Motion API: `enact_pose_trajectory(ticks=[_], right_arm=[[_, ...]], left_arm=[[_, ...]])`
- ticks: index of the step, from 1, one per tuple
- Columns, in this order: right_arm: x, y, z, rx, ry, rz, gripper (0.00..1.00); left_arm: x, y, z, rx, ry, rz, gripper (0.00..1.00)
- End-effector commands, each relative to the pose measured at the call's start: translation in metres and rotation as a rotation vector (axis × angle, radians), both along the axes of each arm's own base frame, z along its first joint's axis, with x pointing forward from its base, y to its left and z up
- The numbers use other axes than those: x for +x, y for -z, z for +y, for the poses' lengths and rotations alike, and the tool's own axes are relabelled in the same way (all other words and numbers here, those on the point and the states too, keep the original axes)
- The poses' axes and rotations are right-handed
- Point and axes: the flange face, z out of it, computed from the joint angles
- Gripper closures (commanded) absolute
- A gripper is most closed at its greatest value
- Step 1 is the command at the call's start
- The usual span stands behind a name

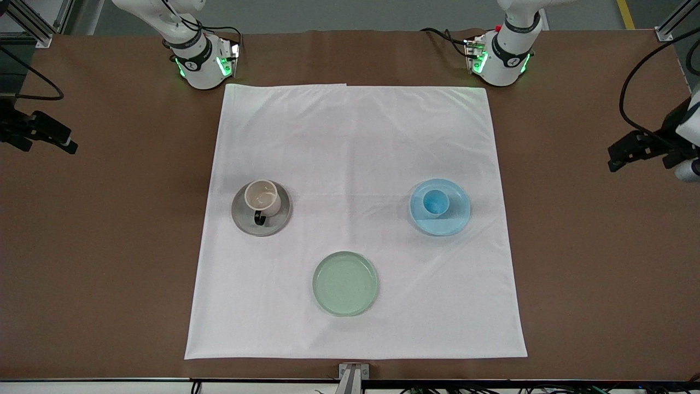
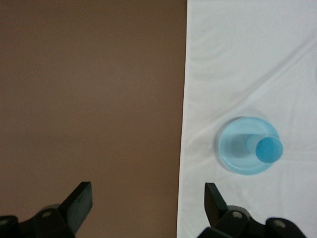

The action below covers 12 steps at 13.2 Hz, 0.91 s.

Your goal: Place blue cup in blue plate and white mug in gray plate

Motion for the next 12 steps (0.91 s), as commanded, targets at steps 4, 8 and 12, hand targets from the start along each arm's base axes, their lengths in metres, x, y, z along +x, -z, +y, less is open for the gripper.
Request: enact_pose_trajectory(ticks=[4, 8, 12], right_arm=[[0.033, -0.011, 0.000, -0.022, -0.011, -0.026, 0.00], [0.033, -0.011, -0.001, -0.034, -0.009, -0.023, 0.00], [0.033, -0.011, -0.001, -0.033, -0.009, -0.023, 0.00]], left_arm=[[-0.056, 0.007, -0.009, -0.070, -0.066, 0.039, 0.00], [-0.073, -0.001, -0.010, -0.072, -0.081, 0.030, 0.00], [-0.077, -0.008, -0.029, -0.064, -0.098, 0.009, 0.00]])
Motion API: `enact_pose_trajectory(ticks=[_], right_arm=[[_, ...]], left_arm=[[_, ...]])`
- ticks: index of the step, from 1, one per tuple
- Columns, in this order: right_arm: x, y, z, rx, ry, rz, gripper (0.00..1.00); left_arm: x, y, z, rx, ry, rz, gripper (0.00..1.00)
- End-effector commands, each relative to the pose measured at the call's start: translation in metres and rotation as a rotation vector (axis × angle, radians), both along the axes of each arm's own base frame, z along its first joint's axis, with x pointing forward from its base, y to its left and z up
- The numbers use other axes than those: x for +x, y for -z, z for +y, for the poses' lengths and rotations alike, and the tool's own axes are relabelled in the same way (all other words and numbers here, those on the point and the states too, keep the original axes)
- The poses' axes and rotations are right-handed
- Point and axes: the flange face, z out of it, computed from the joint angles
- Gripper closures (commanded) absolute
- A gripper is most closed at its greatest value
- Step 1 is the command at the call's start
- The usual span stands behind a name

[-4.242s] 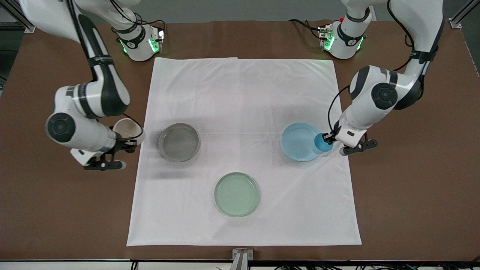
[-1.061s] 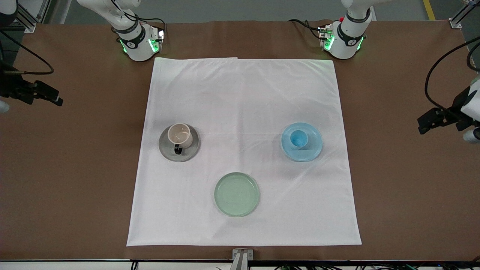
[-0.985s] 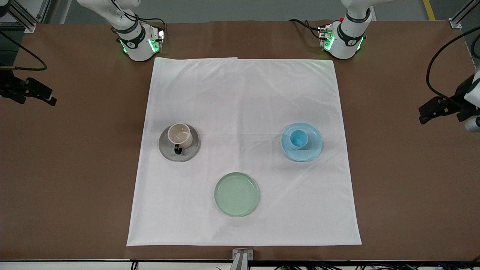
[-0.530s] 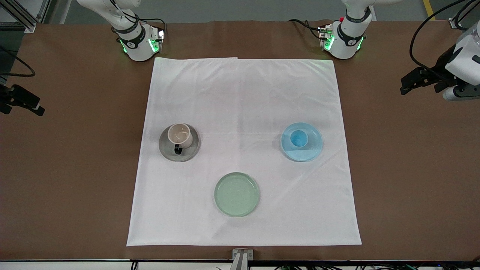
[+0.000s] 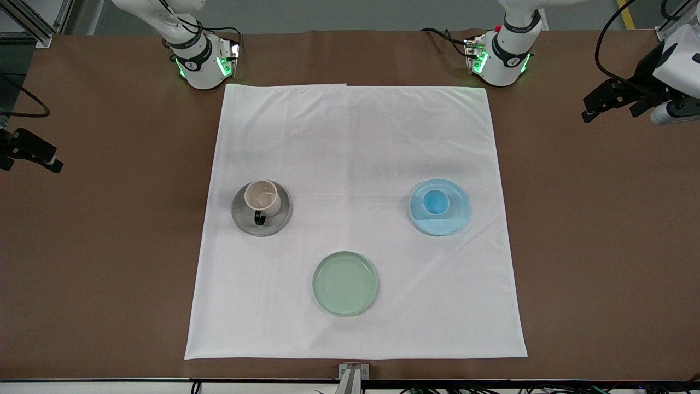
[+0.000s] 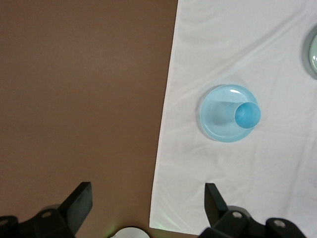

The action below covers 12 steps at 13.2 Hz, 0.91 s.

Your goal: Place blue cup in blue plate and white mug in gray plate

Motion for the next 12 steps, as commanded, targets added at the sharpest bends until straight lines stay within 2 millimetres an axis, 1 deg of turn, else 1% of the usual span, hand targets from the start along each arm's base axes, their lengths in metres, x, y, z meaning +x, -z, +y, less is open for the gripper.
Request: enact_pose_trajectory(ticks=[1, 3, 5, 7, 8, 12], right_arm=[[-0.0005, -0.0041, -0.0017, -0.011, -0.005, 0.003, 0.00], [-0.0005, -0.0041, -0.0018, -0.011, -0.005, 0.003, 0.00], [-0.0006, -0.0041, -0.0026, -0.011, -0.004, 0.003, 0.00], [-0.0006, -0.0041, -0.0026, -0.011, -0.004, 0.003, 0.00], [-0.0006, -0.0041, -0.0026, -0.011, -0.004, 0.003, 0.00], [-0.0004, -0.0043, -0.0026, -0.011, -0.004, 0.001, 0.00]], left_arm=[[-0.0011, 0.0038, -0.0087, -0.011, -0.004, -0.009, 0.00], [0.0005, 0.0027, -0.0129, -0.011, 0.006, -0.012, 0.00], [0.0019, 0.0064, -0.0161, -0.010, 0.012, -0.005, 0.00], [0.0020, 0.0044, -0.0146, -0.011, 0.028, -0.008, 0.00], [0.0059, 0.0006, -0.0160, -0.016, 0.030, -0.016, 0.00], [0.0085, 0.0023, -0.0156, -0.018, 0.025, -0.013, 0.00]])
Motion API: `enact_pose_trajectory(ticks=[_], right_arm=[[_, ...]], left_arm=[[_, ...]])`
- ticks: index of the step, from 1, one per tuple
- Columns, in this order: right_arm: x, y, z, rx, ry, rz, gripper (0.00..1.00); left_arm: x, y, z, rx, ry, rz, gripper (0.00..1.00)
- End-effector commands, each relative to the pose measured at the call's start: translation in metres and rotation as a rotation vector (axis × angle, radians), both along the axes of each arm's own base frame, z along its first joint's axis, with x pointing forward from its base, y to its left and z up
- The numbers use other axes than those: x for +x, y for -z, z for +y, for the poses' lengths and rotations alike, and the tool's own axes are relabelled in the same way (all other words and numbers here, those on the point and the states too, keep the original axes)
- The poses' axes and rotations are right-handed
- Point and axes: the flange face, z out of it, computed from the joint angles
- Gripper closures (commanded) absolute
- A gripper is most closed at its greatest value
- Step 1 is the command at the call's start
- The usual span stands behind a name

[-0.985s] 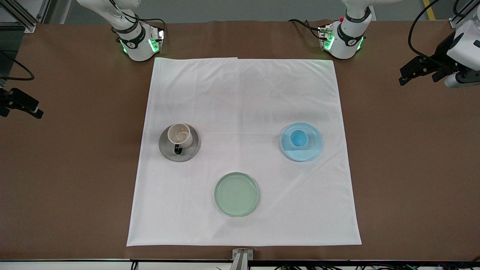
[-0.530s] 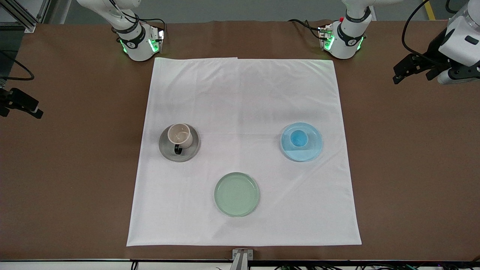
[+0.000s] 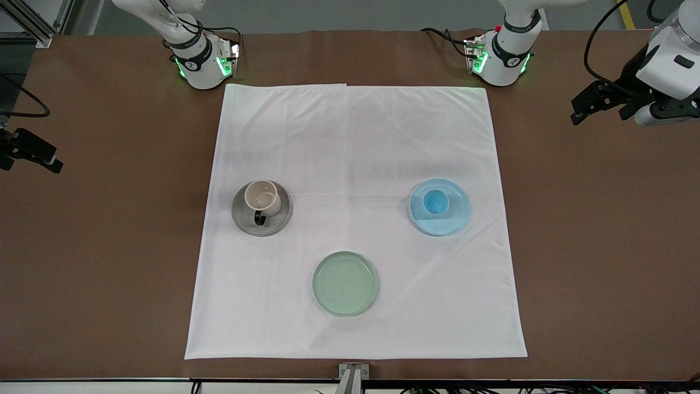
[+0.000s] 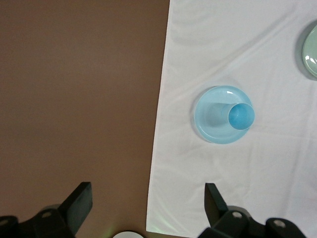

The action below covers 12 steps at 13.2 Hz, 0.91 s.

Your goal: Place blue cup in blue plate and white mug in gray plate

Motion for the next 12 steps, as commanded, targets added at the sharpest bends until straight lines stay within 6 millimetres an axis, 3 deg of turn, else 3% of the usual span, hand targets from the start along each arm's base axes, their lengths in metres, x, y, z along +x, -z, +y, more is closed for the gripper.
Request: enact_pose_trajectory(ticks=[1, 12], right_arm=[[-0.001, -0.004, -0.002, -0.010, -0.004, 0.003, 0.00], [-0.001, -0.004, -0.002, -0.011, -0.006, 0.003, 0.00]], left_arm=[[0.004, -0.008, 0.001, -0.017, 0.009, -0.012, 0.00], [0.008, -0.004, -0.012, -0.016, 0.016, -0.003, 0.00]])
